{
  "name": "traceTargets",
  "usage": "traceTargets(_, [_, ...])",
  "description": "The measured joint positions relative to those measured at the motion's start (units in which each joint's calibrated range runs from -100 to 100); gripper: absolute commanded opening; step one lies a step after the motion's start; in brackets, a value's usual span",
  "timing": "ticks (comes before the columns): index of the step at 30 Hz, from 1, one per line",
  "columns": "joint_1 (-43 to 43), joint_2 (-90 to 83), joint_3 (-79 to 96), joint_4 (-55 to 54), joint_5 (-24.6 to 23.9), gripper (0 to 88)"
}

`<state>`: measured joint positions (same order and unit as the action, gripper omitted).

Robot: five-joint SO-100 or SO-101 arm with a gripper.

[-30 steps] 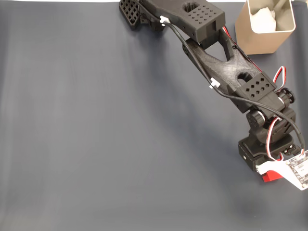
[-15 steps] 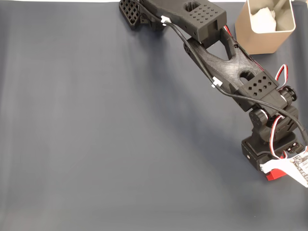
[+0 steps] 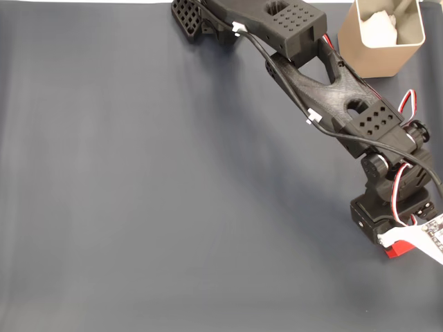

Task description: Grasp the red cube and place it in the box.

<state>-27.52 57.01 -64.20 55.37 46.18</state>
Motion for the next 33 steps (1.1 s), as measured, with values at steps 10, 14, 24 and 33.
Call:
traceTargets(10, [0.1, 0.0, 2.4, 0.0, 0.6, 19.2])
traceTargets(14, [0.7, -2.4, 5.1, 0.1, 0.9, 14.6])
traceTargets(24, [1.1, -3.8, 6.1, 0.7, 1.2, 12.0])
traceTargets(33, [1.1, -4.0, 6.1, 0.7, 1.6, 10.4])
